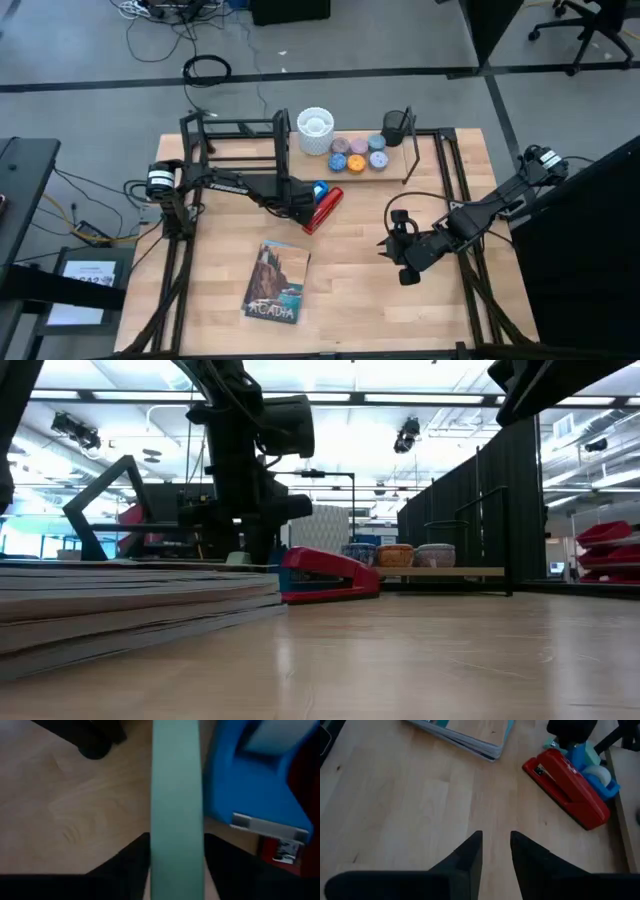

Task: Stock shelves
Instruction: Remove the green stapler from under the left of the shelf

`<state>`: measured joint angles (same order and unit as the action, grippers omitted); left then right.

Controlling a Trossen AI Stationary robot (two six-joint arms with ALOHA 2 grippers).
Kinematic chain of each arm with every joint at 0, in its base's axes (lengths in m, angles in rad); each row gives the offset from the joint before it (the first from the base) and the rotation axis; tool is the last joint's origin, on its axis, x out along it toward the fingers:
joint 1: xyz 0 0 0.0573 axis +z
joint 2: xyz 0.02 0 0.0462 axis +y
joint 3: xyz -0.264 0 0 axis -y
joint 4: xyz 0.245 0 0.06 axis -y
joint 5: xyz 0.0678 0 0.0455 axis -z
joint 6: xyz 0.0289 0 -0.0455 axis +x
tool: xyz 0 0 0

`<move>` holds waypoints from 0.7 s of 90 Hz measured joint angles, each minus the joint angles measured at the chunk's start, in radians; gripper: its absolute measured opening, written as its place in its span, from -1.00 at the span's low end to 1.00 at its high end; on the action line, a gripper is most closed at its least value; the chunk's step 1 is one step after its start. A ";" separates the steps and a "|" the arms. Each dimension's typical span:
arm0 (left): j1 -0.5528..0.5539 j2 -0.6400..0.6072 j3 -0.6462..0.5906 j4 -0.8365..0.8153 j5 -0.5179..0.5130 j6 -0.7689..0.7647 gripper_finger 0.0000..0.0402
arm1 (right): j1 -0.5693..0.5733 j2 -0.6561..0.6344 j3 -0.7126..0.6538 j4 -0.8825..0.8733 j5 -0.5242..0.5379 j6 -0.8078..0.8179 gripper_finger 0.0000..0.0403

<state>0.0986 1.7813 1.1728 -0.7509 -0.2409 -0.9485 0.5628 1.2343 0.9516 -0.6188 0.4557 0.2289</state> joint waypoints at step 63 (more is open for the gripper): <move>-0.445 -0.011 0.405 -0.734 0.104 -0.513 -0.53 | -0.024 0.000 0.000 0.027 -0.004 -0.078 -0.63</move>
<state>-0.3466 1.7702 1.5779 -1.4852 -0.1369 -1.4617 0.5392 1.2343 0.9516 -0.5922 0.4515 0.1508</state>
